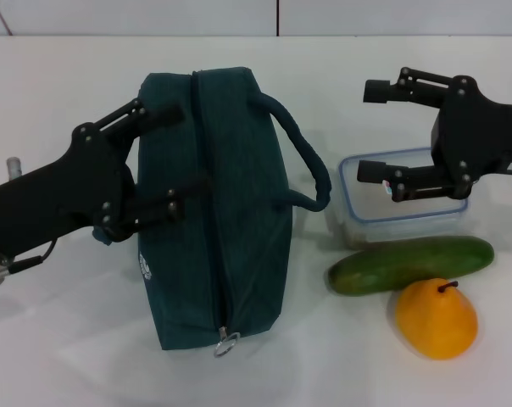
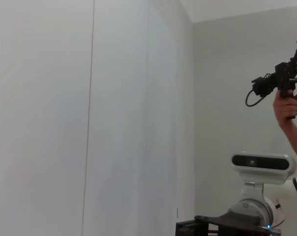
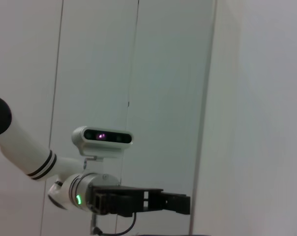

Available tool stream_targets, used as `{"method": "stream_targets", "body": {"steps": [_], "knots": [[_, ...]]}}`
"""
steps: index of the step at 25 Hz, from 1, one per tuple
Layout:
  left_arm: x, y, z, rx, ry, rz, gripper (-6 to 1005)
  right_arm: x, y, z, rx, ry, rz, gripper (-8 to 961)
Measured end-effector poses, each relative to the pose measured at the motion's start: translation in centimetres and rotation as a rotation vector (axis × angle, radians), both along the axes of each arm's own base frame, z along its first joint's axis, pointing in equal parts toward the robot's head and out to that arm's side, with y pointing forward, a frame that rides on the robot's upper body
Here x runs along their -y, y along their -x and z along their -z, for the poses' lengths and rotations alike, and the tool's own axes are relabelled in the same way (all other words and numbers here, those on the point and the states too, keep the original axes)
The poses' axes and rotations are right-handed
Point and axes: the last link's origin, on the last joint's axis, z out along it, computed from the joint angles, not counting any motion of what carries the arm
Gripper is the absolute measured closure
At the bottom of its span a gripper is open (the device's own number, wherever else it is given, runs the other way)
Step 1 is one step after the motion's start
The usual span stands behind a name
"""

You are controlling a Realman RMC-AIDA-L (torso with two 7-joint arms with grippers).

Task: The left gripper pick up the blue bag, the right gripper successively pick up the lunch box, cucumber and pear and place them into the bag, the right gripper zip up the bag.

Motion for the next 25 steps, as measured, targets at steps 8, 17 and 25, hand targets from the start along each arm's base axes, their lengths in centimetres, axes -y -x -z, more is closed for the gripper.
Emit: {"method": "stream_targets", "body": {"steps": [8,17,25], "knots": [[-0.1,0.0,-0.1,-0.002,-0.001,0.002,136,0.1,0.1,0.0,-0.011,-0.002,-0.002,89],[-0.7,-0.5,-0.9,-0.006,0.035,-0.011,137,0.0,0.1,0.1,-0.010,-0.006,0.002,93],[-3.3,-1.8,-4.7,-0.069,0.142,-0.183,137,0.0,0.3,0.0,-0.009,-0.008,-0.004,97]]}}
